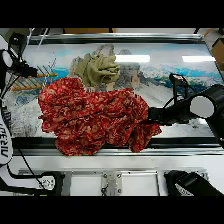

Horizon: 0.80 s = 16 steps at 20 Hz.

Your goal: Fold the clothes and pants, and hang the long-sleeved shirts on hangers.

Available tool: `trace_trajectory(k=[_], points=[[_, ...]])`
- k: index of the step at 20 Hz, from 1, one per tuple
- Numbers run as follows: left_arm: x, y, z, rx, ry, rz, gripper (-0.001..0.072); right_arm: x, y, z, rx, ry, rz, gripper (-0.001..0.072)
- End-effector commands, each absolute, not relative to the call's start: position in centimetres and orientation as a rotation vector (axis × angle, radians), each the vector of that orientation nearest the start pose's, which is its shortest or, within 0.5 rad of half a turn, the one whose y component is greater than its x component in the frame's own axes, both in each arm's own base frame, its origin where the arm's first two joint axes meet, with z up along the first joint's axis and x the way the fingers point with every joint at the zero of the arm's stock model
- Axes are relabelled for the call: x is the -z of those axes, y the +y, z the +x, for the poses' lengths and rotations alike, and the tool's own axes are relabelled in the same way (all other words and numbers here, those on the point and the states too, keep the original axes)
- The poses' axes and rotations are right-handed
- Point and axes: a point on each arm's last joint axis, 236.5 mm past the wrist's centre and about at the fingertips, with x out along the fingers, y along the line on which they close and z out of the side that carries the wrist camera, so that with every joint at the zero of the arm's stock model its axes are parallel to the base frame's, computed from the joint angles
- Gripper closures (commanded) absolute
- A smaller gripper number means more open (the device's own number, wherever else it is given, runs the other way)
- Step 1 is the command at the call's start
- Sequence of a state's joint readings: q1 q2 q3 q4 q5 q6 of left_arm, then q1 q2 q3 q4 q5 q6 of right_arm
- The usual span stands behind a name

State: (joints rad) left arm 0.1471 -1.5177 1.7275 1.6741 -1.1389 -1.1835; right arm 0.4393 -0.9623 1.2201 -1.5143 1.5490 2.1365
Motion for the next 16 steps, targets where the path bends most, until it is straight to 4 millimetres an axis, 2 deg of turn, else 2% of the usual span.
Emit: trace_trajectory(k=[1,3,4,5,7,9,10,11,13,16], points=[[-15.9,0.0,45.0,0.481,0.929,0.458,0.0695,-11.0,13.4,25.3,-0.050,1.347,0.231,0.0697],[-17.1,-4.2,40.4,0.766,0.912,0.519,0.0695,-11.0,13.4,25.3,-0.050,1.347,0.231,0.0697],[-17.4,-5.0,38.7,0.828,0.929,0.521,0.0695,-11.0,13.4,25.3,-0.050,1.347,0.231,0.0697],[-17.6,-4.8,37.7,0.831,0.949,0.534,0.0694,-11.0,13.4,25.3,-0.050,1.347,0.230,0.0697],[-18.6,-4.2,37.5,0.793,0.933,0.561,0.0694,-11.0,13.4,25.3,-0.050,1.347,0.230,0.0698],[-18.9,-4.8,36.5,0.899,0.881,0.678,0.0695,-11.0,13.4,25.3,-0.049,1.347,0.230,0.0697],[-18.7,-6.1,35.0,1.059,0.816,0.740,0.0695,-11.0,13.4,25.3,-0.050,1.347,0.230,0.0698],[-18.6,-8.3,34.1,1.194,0.706,0.673,0.0695,-11.0,13.4,25.3,-0.050,1.347,0.230,0.0697],[-17.2,-8.9,33.1,1.278,0.655,0.573,0.0695,-11.0,13.4,25.3,-0.049,1.349,0.230,0.0697],[-12.5,-7.6,30.8,1.323,0.770,0.412,0.0696,-11.0,13.4,25.4,-0.049,1.349,0.230,0.0697]])
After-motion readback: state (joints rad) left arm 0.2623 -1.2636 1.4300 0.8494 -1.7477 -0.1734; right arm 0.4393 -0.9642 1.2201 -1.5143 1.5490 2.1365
